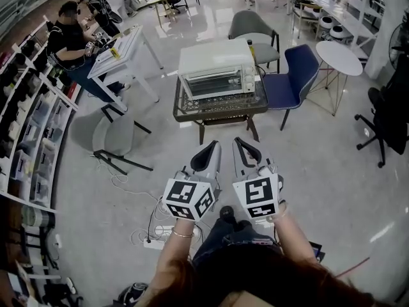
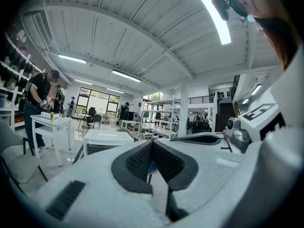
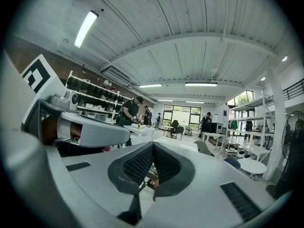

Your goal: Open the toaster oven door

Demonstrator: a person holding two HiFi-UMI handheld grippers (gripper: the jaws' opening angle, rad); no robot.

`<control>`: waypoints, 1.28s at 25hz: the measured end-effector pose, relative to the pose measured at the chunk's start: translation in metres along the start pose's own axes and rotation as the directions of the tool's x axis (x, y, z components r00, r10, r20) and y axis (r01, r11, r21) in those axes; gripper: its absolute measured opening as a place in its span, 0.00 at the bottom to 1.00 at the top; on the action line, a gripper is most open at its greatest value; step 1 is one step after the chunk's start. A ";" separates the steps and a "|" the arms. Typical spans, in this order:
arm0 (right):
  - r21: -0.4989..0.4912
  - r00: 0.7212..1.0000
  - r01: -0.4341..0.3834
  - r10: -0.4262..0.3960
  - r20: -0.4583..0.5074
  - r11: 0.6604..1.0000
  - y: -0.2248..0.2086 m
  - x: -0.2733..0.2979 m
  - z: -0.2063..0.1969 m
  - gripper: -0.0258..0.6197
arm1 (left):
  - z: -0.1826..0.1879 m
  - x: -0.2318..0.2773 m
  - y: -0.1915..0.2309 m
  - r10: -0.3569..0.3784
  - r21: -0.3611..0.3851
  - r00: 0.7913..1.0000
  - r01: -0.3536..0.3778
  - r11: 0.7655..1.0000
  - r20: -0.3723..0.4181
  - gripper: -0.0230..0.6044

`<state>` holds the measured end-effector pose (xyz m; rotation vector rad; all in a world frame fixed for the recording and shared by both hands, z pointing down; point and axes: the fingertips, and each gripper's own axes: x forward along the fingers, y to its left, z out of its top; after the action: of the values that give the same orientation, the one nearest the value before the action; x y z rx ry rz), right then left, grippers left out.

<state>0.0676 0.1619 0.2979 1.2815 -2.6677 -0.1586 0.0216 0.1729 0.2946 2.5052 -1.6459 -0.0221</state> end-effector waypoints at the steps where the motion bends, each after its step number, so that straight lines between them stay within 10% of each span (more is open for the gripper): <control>1: -0.006 1.000 0.006 -0.006 -0.001 1.000 -0.003 0.004 0.000 0.03 | 0.000 0.003 0.003 0.000 0.000 1.000 0.000 1.000 -0.003 0.06; 32: -0.003 0.988 0.124 -0.123 -0.091 0.992 -0.042 0.201 -0.015 0.05 | -0.004 0.135 0.172 -0.092 -0.012 0.995 0.091 0.996 -0.044 0.06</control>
<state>-0.0206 -0.0215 0.3279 1.4200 -2.5145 -0.1100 -0.0809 -0.0166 0.3292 2.5529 -1.5095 0.0163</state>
